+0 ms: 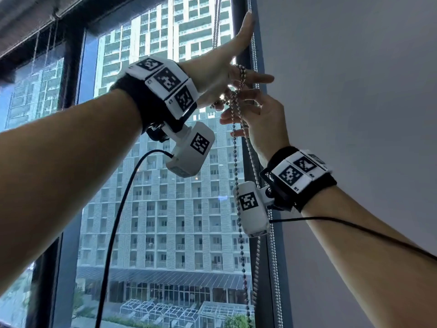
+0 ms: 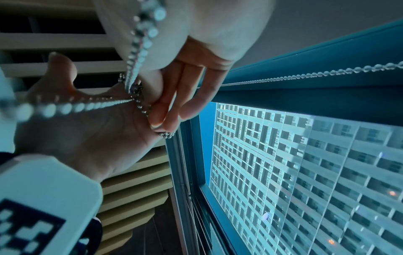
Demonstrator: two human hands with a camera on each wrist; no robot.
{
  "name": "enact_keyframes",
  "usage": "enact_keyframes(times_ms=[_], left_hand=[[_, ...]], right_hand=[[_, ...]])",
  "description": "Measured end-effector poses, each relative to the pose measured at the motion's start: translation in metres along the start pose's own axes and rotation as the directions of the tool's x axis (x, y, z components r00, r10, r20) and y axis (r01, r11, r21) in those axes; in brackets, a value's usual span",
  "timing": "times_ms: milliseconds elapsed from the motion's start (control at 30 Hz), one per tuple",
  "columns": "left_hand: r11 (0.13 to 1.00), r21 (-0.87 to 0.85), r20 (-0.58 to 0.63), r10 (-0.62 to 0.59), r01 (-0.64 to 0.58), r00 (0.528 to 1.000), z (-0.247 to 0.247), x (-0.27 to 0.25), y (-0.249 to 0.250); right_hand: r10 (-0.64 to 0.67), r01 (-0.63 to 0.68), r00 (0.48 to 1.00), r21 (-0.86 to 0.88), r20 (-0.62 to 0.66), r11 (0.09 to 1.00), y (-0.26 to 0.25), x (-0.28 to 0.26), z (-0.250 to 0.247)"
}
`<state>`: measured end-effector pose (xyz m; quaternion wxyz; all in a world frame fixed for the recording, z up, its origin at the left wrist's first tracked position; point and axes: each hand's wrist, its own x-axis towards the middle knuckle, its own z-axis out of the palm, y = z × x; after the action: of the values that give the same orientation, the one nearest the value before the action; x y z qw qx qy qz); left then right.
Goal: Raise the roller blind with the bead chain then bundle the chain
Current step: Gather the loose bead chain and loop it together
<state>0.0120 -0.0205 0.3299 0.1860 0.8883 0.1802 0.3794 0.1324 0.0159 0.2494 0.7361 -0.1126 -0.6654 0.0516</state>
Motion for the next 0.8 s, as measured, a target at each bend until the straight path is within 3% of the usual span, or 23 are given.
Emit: enact_keyframes(times_ms=[200,367,500,567,667,733,800], left_hand=[[1.000,0.009,-0.017,0.009,-0.009,1.000,-0.002,-0.005,0.001],[0.995,0.098,-0.018,0.020,-0.019,1.000,0.001,-0.006,0.003],[0.961,0.274,-0.038,0.037,-0.025,0.999,0.004,-0.004,-0.002],[0.913,0.408,-0.041,0.023,-0.004,0.999,0.005,-0.009,-0.005],[0.833,0.553,-0.058,0.006,0.027,0.998,-0.003,-0.016,-0.012],[0.850,0.526,-0.037,0.009,0.012,0.999,-0.007,-0.017,-0.016],[0.884,0.467,-0.032,0.027,-0.009,0.999,-0.009,-0.019,-0.016]], right_hand=[[0.081,-0.088,0.994,0.105,0.074,0.991,-0.001,-0.002,0.000],[0.175,-0.177,0.977,-0.007,-0.124,0.984,-0.004,0.004,0.004],[0.383,-0.377,0.895,0.071,-0.229,0.924,-0.005,0.007,0.006],[0.436,-0.389,0.884,0.254,-0.168,0.886,-0.003,0.006,0.008],[0.433,-0.361,0.902,0.553,0.002,0.751,-0.003,0.001,0.010],[0.408,-0.367,0.909,0.616,0.080,0.697,-0.005,-0.003,0.008],[0.380,-0.371,0.918,0.591,0.115,0.717,-0.007,-0.006,0.006]])
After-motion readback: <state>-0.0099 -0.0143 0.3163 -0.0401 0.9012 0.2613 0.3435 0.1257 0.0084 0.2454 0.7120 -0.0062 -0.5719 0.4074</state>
